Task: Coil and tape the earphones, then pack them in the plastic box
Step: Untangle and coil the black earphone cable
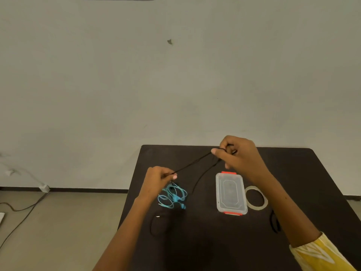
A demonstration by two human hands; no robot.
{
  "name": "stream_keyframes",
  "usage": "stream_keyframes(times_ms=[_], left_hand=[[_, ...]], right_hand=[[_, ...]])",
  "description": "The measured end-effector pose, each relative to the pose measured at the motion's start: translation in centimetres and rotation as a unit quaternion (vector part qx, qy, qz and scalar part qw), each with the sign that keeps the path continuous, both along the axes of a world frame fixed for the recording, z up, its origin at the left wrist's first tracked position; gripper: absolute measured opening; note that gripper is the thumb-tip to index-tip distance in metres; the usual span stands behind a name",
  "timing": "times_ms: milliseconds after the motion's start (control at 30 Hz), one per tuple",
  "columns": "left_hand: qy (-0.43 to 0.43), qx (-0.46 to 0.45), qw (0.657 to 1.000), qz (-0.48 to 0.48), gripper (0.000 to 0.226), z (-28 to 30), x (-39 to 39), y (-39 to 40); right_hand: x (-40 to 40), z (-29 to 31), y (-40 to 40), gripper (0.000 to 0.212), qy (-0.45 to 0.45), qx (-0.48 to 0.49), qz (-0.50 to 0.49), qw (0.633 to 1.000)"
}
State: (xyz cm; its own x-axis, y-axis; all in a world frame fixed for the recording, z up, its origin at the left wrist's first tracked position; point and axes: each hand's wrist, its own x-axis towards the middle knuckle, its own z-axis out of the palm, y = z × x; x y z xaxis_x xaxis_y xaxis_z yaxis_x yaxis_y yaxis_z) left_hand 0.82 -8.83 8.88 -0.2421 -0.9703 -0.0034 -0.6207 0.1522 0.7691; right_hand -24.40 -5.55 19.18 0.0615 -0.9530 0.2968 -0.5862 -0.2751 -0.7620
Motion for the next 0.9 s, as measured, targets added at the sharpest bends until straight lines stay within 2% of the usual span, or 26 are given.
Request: stream_keyframes(times_ms=[100,233,333,467,533,700,767,900], left_hand=[[0.032,0.002,0.999,0.023,0.012,0.8,-0.1,-1.2],[0.041,-0.047,0.997,0.036,0.018,2.8,-1.0,-2.6],[0.022,-0.066,0.997,0.036,0.016,3.9,-1.6,-3.4],[0.164,0.035,0.982,0.088,0.018,4.5,-2.3,-3.8],[0.195,0.070,0.973,0.106,0.024,4.6,-2.5,-3.7],[0.236,0.230,0.940,0.092,0.032,4.5,-2.6,-3.6],[0.209,0.244,0.943,0.085,0.034,4.3,-2.7,-3.6],[0.104,0.173,0.977,0.068,0.036,3.8,-3.2,-3.3]], right_hand=[[-1.0,-0.5,-0.2,0.025,-0.023,0.009,-0.033,0.999],[-1.6,-1.8,-0.1,0.032,0.074,0.080,-0.019,0.994],[-1.5,-2.6,0.0,0.039,0.095,0.093,-0.021,0.991],[-1.2,-3.2,0.0,0.036,0.081,0.085,-0.039,0.992],[-1.1,-3.4,0.0,0.034,0.081,0.091,-0.039,0.992],[-1.1,-3.8,0.0,0.031,0.077,0.115,-0.034,0.990],[-1.1,-3.8,0.0,0.031,0.077,0.121,-0.033,0.989],[-1.1,-4.0,0.0,0.032,0.081,0.134,-0.030,0.987]])
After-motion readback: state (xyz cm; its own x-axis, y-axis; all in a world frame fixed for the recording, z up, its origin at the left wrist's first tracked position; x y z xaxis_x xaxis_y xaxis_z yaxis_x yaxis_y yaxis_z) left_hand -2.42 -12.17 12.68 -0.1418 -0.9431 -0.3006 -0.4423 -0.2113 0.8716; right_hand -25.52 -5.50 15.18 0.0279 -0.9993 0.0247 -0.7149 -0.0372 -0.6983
